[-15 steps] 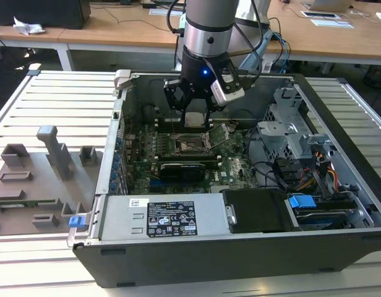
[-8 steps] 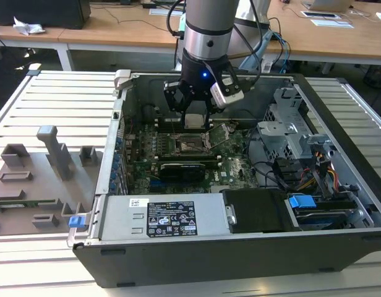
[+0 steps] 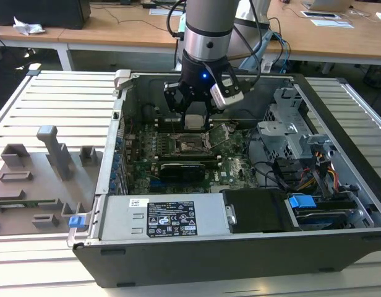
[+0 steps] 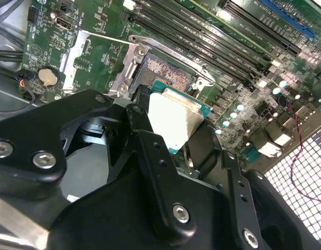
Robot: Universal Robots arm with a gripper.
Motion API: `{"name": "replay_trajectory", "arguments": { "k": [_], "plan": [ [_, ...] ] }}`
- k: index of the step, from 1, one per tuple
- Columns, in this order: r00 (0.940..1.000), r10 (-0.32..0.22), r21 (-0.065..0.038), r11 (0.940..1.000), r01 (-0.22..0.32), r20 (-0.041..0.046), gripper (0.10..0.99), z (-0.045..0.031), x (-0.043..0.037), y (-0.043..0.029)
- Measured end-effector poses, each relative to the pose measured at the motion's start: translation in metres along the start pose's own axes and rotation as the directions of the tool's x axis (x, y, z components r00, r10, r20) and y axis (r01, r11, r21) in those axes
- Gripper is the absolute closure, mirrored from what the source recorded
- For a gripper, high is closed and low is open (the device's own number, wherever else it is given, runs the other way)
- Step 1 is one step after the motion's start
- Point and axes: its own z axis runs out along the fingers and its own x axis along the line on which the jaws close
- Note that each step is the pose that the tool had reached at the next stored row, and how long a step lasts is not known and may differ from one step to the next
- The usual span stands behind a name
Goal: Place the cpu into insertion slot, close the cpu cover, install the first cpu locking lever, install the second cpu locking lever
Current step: 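Place the cpu into insertion slot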
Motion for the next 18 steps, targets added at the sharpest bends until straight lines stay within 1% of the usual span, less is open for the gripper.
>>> {"name": "replay_trajectory", "arguments": {
  "k": [11, 18],
  "plan": [
    [1.0000, 0.000, 0.000, 1.0000, 0.000, 0.0000, 0.541, 0.0035, -0.0001, -0.0003],
    [1.0000, 0.000, 0.000, 1.0000, 0.000, 0.0000, 0.541, 0.0071, -0.0001, -0.0006]
  ]
}}
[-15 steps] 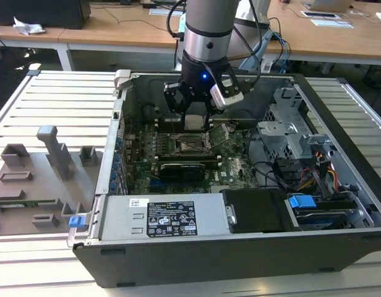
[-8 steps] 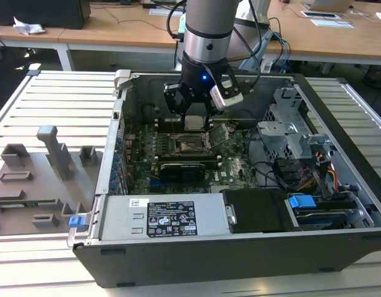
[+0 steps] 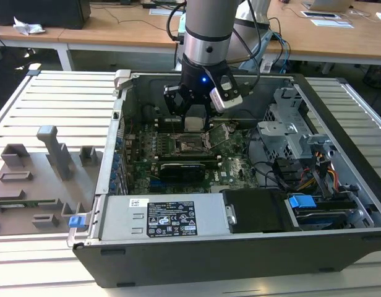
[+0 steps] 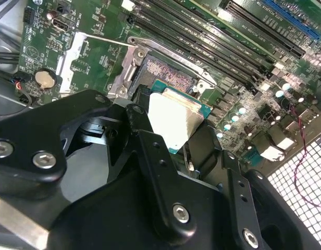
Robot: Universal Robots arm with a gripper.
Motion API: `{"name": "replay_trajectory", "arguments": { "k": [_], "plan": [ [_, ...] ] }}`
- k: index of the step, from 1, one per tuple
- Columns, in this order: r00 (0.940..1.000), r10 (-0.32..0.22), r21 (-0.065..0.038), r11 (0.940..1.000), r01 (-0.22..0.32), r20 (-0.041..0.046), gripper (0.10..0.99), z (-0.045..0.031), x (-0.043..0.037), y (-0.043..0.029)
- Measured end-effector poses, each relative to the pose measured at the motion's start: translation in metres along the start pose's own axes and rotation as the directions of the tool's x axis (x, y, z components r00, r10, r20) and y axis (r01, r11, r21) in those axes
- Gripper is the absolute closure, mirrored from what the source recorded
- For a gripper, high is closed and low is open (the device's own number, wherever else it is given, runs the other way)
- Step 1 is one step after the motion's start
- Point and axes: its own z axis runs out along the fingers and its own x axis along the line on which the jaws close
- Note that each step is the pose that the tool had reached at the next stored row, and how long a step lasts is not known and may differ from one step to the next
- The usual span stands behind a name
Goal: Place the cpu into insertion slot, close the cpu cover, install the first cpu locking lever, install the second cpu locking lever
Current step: 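Place the cpu into insertion slot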
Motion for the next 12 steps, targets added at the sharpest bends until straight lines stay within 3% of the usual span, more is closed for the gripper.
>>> {"name": "replay_trajectory", "arguments": {
  "k": [12],
  "plan": [
    [1.0000, 0.000, 0.000, 1.0000, 0.000, 0.0000, 0.541, 0.0072, -0.0001, -0.0007]
  ]
}}
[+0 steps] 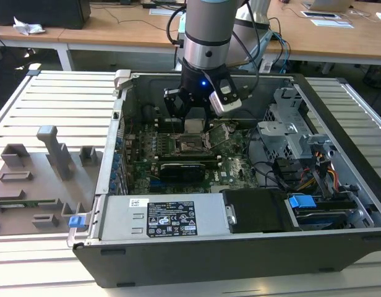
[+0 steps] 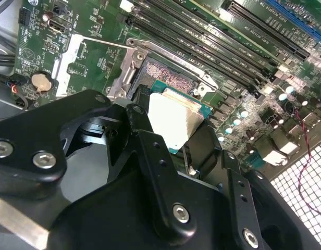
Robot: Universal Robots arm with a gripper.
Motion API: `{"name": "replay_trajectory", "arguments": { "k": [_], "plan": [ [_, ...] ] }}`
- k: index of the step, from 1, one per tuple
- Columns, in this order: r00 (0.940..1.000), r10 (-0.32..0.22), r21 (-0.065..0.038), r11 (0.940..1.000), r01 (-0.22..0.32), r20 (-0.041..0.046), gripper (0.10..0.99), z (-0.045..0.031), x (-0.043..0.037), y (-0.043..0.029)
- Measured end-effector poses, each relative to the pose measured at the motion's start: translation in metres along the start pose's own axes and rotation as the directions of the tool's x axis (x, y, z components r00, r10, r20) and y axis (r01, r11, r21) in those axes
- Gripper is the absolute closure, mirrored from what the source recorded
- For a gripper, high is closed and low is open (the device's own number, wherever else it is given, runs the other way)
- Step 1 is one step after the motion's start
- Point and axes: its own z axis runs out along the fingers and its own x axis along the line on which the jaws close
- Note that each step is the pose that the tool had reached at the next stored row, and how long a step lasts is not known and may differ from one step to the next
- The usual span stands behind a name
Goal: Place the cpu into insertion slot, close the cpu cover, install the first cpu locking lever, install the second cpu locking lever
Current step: 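Place the cpu into insertion slot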
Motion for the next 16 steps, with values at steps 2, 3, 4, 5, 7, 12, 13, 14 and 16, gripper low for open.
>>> {"name": "replay_trajectory", "arguments": {
  "k": [2, 3, 4, 5, 7, 12, 13, 14, 16],
  "plan": [
    [1.0000, 0.000, 0.000, 1.0000, 0.000, 0.0000, 0.541, 0.0019, 0.0000, -0.0002],
    [1.0000, 0.000, 0.000, 1.0000, 0.000, 0.0000, 0.541, 0.0027, 0.0000, -0.0002],
    [1.0000, 0.000, 0.000, 1.0000, 0.000, 0.0000, 0.541, 0.0033, -0.0001, -0.0003],
    [1.0000, 0.000, 0.000, 1.0000, 0.000, 0.0000, 0.541, 0.0042, -0.0001, -0.0004],
    [1.0000, 0.000, 0.000, 1.0000, 0.000, 0.0000, 0.541, 0.0055, -0.0001, -0.0005],
    [1.0000, 0.000, 0.000, 1.0000, 0.000, 0.0000, 0.541, 0.0092, -0.0002, -0.0008],
    [1.0000, 0.000, 0.000, 1.0000, 0.000, 0.0000, 0.541, 0.0102, -0.0002, -0.0009],
    [1.0000, 0.000, 0.000, 1.0000, 0.000, 0.0000, 0.541, 0.0108, -0.0002, -0.0010],
    [1.0000, 0.000, 0.000, 1.0000, 0.000, 0.0000, 0.541, 0.0120, -0.0002, -0.0011]
  ]
}}
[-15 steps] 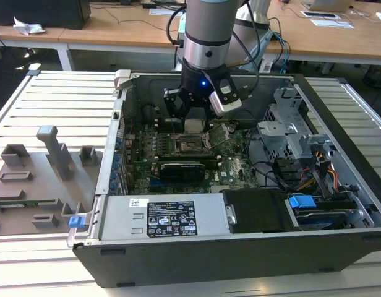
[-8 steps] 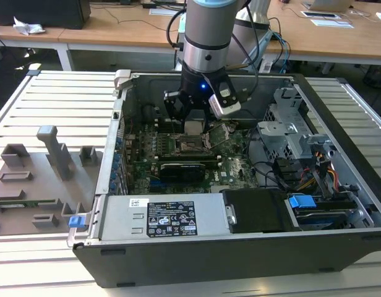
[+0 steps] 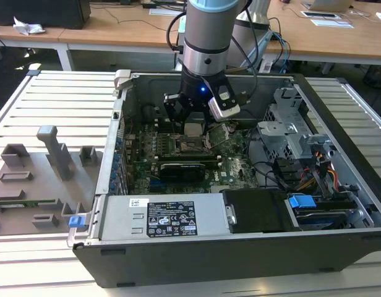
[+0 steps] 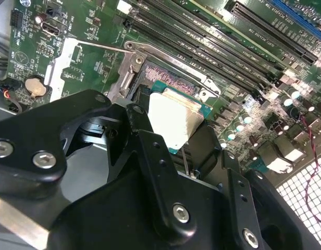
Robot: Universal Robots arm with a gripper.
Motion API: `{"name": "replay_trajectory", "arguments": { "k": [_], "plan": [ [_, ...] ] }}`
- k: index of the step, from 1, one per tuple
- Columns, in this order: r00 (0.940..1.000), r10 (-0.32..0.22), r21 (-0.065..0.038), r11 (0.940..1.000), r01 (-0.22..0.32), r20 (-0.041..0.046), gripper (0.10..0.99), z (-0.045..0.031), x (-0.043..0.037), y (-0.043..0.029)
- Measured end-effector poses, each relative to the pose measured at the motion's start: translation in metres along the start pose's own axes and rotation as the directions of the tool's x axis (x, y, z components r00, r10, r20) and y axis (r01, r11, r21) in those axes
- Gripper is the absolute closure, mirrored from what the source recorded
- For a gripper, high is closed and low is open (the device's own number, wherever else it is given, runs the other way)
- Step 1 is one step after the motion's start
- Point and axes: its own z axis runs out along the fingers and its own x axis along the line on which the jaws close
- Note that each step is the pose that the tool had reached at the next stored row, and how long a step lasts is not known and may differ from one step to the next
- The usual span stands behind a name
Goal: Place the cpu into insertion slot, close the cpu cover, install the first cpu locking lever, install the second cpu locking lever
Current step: 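Place the cpu into insertion slot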
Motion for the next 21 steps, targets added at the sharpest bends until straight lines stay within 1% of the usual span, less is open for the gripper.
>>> {"name": "replay_trajectory", "arguments": {
  "k": [6, 16, 21],
  "plan": [
    [1.0000, 0.000, 0.000, 1.0000, 0.000, -0.0001, 0.541, 0.0003, 0.0000, 0.0000],
    [0.9999, 0.011, 0.008, 0.9999, -0.011, 0.0012, 0.541, 0.0008, 0.0000, -0.0001],
    [0.9997, 0.023, 0.015, 0.9996, -0.023, 0.0026, 0.541, 0.0014, 0.0000, -0.0001]
  ]
}}
